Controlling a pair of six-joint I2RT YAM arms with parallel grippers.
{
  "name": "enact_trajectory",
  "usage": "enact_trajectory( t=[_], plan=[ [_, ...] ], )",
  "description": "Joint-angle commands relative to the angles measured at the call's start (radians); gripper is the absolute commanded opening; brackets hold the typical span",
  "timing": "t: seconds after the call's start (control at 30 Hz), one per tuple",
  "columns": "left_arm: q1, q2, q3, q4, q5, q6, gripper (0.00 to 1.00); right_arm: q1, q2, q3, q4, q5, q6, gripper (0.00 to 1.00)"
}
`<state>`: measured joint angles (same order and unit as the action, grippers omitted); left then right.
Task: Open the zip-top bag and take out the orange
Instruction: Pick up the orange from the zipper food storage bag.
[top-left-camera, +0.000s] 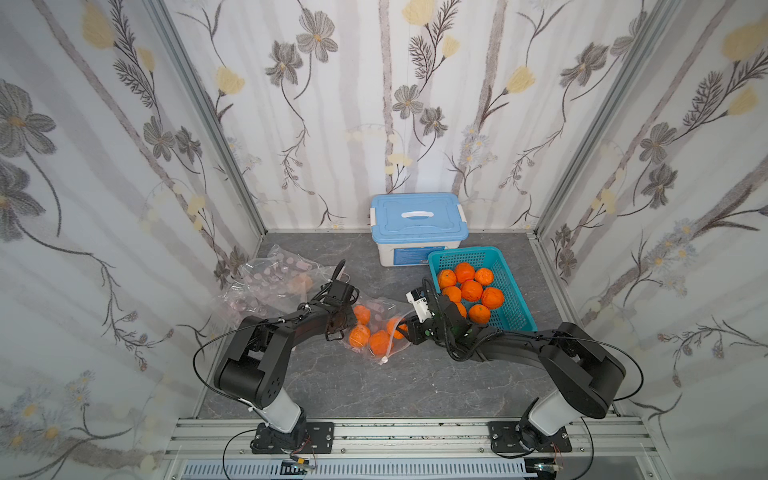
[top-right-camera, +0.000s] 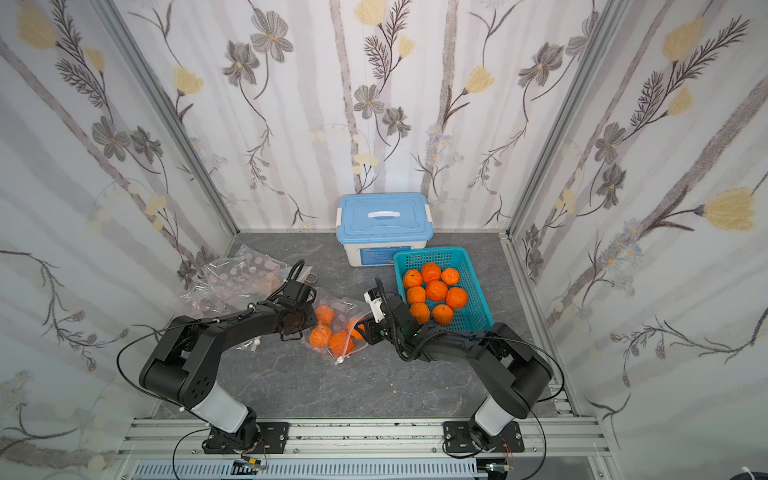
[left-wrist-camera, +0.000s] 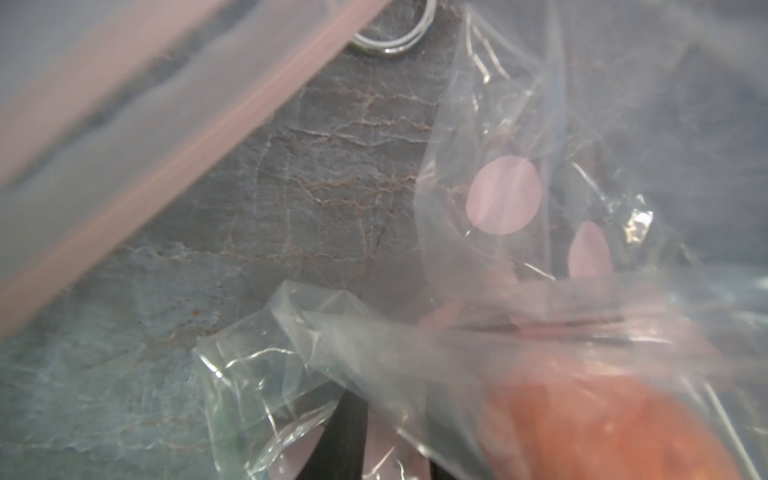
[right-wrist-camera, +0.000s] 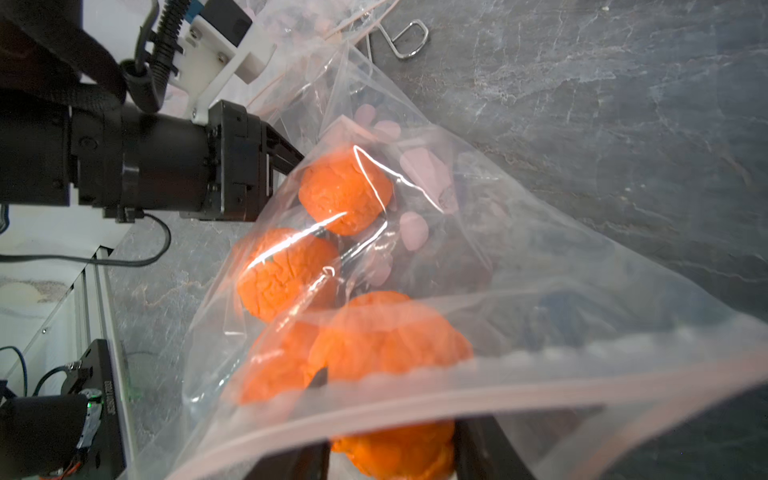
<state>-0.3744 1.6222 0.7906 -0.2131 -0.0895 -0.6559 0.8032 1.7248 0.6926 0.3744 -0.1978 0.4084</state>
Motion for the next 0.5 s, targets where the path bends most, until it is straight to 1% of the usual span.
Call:
enact_trajectory(
  t=[0.0, 0.13, 0.17, 0.37, 0.47],
  plan=[
    [-0.001, 0.008, -0.008, -0.092, 0.052, -0.014, 0.28, -0.008, -0.086, -0.035, -0.056, -0.027, -0.065, 0.35],
    [-0.001, 0.006, -0.003, -0.107, 0.04, -0.021, 0.28, -0.021, -0.223, -0.055, -0.131, -0.006, -0.076, 0.35],
    [-0.001, 0.004, -0.005, -0.105, 0.042, -0.022, 0.28, -0.054, -0.247, -0.053, -0.151, -0.003, -0.077, 0.35],
    [-0.001, -0.001, -0.001, -0.1, 0.054, -0.025, 0.28, -0.137, -0.408, -0.03, -0.321, 0.053, -0.074, 0.34],
    [-0.001, 0.003, 0.0, -0.097, 0.059, -0.025, 0.28, -0.202, -0.51, -0.049, -0.373, 0.063, -0.072, 0.34]
  ],
)
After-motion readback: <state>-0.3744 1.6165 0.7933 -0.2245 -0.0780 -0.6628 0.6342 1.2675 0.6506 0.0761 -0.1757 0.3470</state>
